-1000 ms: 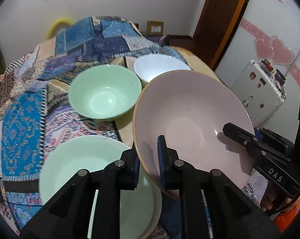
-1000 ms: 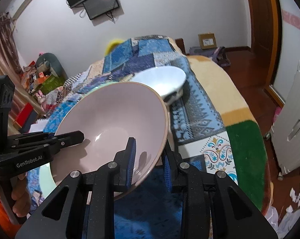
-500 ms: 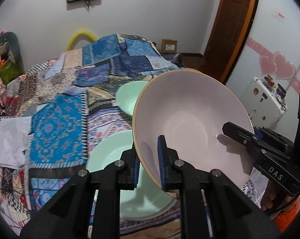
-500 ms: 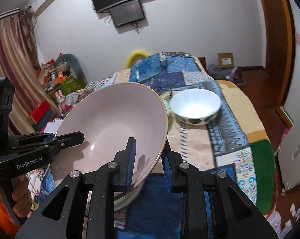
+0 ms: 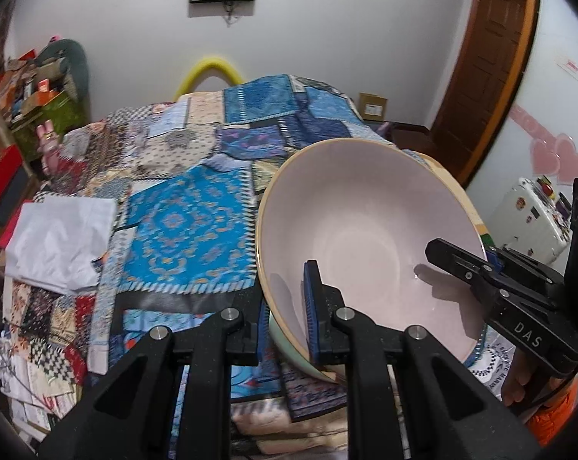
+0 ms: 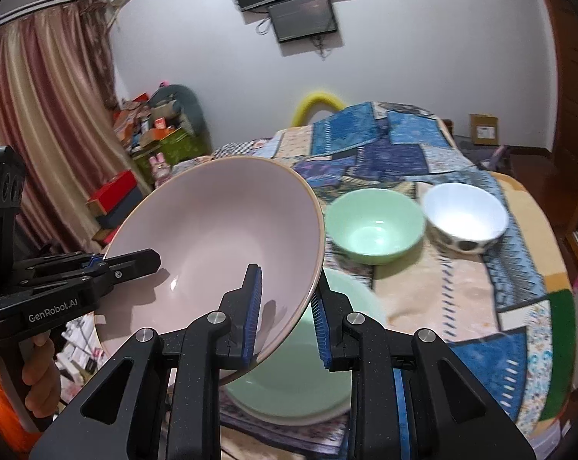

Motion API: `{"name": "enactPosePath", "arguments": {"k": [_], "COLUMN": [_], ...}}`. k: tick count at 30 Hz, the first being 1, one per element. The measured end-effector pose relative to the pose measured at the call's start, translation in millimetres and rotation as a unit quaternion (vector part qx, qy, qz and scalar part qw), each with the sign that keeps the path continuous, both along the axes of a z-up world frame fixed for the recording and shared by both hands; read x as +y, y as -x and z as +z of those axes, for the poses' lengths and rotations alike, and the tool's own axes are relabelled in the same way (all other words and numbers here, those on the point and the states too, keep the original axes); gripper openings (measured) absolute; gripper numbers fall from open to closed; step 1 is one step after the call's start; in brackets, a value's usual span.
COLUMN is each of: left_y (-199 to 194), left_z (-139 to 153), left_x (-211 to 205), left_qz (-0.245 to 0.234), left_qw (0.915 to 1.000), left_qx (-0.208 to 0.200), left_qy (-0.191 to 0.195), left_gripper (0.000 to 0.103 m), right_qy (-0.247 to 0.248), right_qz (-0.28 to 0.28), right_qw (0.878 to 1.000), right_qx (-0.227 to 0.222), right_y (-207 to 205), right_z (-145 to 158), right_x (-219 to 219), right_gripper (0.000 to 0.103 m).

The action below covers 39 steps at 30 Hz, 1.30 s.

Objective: Organize plates and bowls

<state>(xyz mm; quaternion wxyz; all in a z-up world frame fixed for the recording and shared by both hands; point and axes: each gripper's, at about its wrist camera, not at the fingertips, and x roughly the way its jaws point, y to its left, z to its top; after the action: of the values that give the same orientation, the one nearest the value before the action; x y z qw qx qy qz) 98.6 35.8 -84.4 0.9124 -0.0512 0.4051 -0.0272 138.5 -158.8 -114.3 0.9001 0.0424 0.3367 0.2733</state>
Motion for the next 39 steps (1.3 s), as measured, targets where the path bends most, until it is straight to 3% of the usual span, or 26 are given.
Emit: {"name": "enactPosePath", "arguments": {"k": [10,19,39], "left_y": [15,17,2], "left_z": [-16,-47,-125], "left_x": [55,96,141], "left_qz": [0.044,0.074,0.096], "left_qw": [0.9989,0.9960,0.9852], "left_qx": [0.018,0.051,0.137], "left_qy": [-0.006,-0.003,0.036], "left_gripper": [0.016,0.016,0.018], "right_qy": [0.008,0.026,0.085], "right_qz": [0.050,0.086,0.124], "right_qw": [0.999,0.995,0.983], "right_qx": [0.016,0.044,0.109], "right_y": [-1,-6,-26], "right_z": [-13,-37,-94], "right_x": [55,99,152], "right_gripper": [0.023,0.023,0.023]}}
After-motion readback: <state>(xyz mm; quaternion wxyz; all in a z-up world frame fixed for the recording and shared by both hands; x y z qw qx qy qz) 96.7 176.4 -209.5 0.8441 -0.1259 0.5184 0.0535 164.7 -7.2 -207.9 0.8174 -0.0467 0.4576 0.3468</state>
